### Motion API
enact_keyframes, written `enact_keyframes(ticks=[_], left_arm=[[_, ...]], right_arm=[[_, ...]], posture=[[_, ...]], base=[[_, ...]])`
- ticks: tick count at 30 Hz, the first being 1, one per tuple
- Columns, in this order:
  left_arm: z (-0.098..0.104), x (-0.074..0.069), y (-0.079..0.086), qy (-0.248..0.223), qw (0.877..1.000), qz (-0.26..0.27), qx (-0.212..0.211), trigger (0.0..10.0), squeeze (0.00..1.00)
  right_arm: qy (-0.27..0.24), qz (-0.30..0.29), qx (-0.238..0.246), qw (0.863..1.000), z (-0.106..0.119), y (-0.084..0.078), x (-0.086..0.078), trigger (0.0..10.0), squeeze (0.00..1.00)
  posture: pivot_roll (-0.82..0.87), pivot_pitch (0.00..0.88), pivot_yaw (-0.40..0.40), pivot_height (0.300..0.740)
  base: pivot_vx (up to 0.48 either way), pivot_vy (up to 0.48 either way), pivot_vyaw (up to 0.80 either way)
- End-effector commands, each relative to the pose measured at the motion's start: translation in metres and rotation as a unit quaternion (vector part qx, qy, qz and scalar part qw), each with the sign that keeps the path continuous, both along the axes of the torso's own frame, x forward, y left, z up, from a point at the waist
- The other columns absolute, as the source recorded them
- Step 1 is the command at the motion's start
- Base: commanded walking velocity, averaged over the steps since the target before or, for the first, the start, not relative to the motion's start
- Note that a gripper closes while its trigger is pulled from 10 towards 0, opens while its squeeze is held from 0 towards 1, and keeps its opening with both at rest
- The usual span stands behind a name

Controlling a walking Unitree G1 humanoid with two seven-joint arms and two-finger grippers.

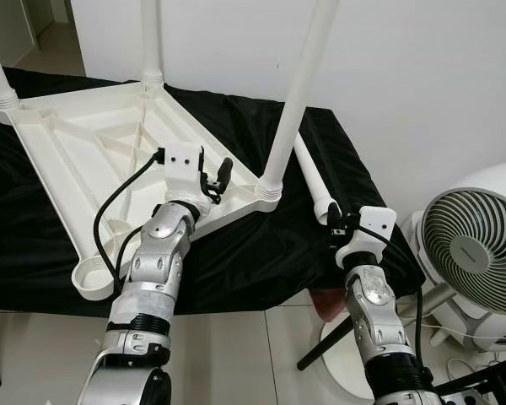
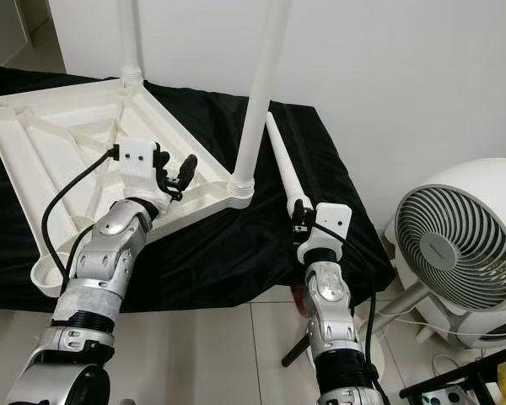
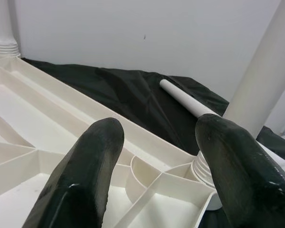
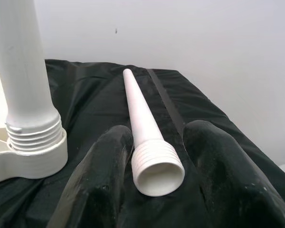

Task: Building children table

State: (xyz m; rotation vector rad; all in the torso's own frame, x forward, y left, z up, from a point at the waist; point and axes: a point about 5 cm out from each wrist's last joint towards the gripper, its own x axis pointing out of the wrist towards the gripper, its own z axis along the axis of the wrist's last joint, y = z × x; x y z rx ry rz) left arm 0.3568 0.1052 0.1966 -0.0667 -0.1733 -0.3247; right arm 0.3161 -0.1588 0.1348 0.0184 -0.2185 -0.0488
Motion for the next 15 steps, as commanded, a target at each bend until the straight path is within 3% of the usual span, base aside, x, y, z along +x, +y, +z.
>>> enact_keyframes(ticks=[1,15], left_arm=[[-0.0053,0.0001,-0.0046,0.005,1.0,0.016,0.004,10.0,0.0],[-0.0096,-0.0007,-0.0043,0.005,1.0,0.012,-0.001,10.0,0.0]], right_arm=[[0.0,-0.015,-0.003,1.0,-0.0006,-0.0088,0.0006,10.0,0.0],[0.002,-0.003,-0.01,1.0,-0.0012,-0.0048,0.0027,10.0,0.0]], posture=[[0.08,0.011,-0.118,0.74],[0.09,0.014,-0.135,0.74]], base=[[0.0,0.0,0.0],[0.0,0.0,0.0]])
